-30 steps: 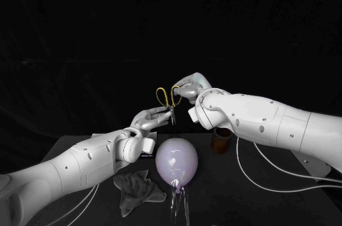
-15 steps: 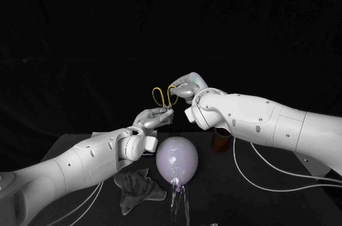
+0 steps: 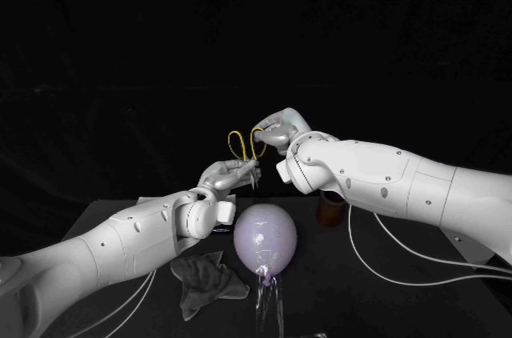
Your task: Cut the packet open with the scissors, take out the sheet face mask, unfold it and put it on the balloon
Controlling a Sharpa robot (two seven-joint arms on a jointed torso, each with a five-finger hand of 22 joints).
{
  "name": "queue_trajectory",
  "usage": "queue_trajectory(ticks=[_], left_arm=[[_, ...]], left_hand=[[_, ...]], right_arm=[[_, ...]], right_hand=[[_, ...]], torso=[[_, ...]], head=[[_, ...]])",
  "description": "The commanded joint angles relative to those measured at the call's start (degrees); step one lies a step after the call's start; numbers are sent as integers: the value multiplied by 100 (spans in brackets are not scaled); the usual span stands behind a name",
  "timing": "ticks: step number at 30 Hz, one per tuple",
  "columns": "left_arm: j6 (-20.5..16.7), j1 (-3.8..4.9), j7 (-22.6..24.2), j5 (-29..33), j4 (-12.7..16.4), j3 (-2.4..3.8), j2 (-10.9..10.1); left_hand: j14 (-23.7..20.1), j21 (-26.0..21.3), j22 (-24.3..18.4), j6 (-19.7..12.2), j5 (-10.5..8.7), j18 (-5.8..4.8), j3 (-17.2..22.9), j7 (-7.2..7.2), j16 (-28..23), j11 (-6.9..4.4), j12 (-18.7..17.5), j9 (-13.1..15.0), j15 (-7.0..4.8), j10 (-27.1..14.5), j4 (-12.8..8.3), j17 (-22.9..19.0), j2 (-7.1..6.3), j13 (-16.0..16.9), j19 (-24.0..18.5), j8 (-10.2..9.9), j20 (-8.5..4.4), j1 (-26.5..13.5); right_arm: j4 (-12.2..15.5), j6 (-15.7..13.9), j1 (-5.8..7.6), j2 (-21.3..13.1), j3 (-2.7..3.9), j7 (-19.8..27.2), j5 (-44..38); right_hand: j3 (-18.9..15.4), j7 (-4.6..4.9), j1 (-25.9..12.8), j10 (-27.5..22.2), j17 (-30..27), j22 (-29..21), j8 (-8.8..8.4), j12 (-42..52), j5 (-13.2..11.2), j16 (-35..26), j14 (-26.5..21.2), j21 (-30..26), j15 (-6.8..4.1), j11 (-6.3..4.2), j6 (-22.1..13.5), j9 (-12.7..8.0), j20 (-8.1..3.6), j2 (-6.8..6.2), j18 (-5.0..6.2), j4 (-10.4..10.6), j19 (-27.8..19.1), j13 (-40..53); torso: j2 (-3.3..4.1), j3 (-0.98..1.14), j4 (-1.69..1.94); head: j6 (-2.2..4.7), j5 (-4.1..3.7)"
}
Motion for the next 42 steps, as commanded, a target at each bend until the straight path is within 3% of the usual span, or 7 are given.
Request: queue_trajectory(ticks=[1, 17, 22, 25, 33, 38, 42], left_arm=[[176, 10, 158, 98, 8, 9, 0], [136, 10, 163, 101, 10, 9, 4], [112, 10, 153, 101, 23, 9, -16], [97, 10, 135, 100, 24, 10, -35], [6, 12, -5, -10, -21, 10, -88], [21, 13, -157, -390, -178, 9, -104], [87, 15, -274, -670, -325, 9, -117]], left_hand=[[56, 25, 2, 61, 15, 89, 73, -20, 40, -23, 1, 26, -10, 84, -2, 10, 98, -19, 64, 44, -7, 32], [468, 22, 6, 360, 15, 99, 796, -182, 150, -296, -118, 262, -150, 657, -20, 95, 219, -43, 217, 350, -111, 339], [516, 16, 9, 325, 16, 97, 1088, -188, 122, -306, -215, 384, -157, 751, 5, 111, 131, -49, 262, 433, -120, 235], [540, 12, 11, 293, 11, 97, 1285, -180, 99, -307, -276, 466, -164, 807, -4, 123, 49, -47, 295, 484, -121, 157], [632, 63, 37, 246, 14, 95, 1736, -129, 75, -271, -356, 663, -198, 961, -29, 168, -146, -38, 559, 610, -87, -28], [701, 104, 47, 245, 15, 81, 1970, -92, 77, -263, -369, 769, -233, 1061, -54, 200, -268, -34, 695, 677, 0, -127], [720, 116, 48, 241, 14, 64, 2068, -88, 72, -269, -378, 812, -251, 1087, -73, 212, -319, -35, 735, 700, 23, -170]], right_arm=[[-22, 6, 1, 10, 7, 47, -103], [-92, 168, -27, 4, 6, -8, -111], [-175, 457, -41, -3, 3, 24, -136], [-241, 669, -44, -28, -2, 137, -131], [-283, 1362, -49, -227, -32, 711, -42], [-311, 1854, -45, -392, -63, 1011, -167], [-328, 1988, -38, -514, -76, 1184, -343]], right_hand=[[21, 4, -1, 244, 0, 126, 13, 23, 39, -4, 114, -6, -41, -211, -29, 12, -10, 29, 34, 3, -35, 1], [26, 6, -24, 240, -10, 96, 24, 14, 41, -5, 113, -24, -40, -208, -40, 29, -10, 21, 42, -3, -57, 4], [-74, 123, -175, -144, -829, -754, -48, -97, -57, -461, -139, -563, 56, -106, -292, 87, 49, -64, 234, -29, -694, -78], [-386, 400, -506, -952, -2972, -3310, -386, -75, -51, -2252, -1433, -2618, 326, 104, -689, -13, 241, -391, 727, 104, -2807, -341], [-1103, 594, -504, -1697, -4321, -4948, -909, -76, -112, -5095, -3853, -5331, 985, 543, -1115, -231, 854, -581, 574, 126, -4385, -385], [-1784, 297, -508, -2610, -4726, -5747, -1233, -78, -271, -5674, -5074, -6615, 1423, 927, -1588, -375, 1145, -576, 387, 208, -5408, -385], [-2175, 188, -425, -2864, -4831, -6087, -1396, -72, -321, -5702, -5315, -7009, 1491, 924, -1996, -556, 1147, -514, 343, 237, -5730, -385]], torso=[[0, 2, 0], [3, 4, -2], [0, 3, -2], [-1, 0, -1], [3, 1, -3], [1, 7, -15], [3, 11, -8]], head=[[6, 7], [5, 45], [5, 47], [2, 56], [14, 78], [24, 111], [33, 121]])
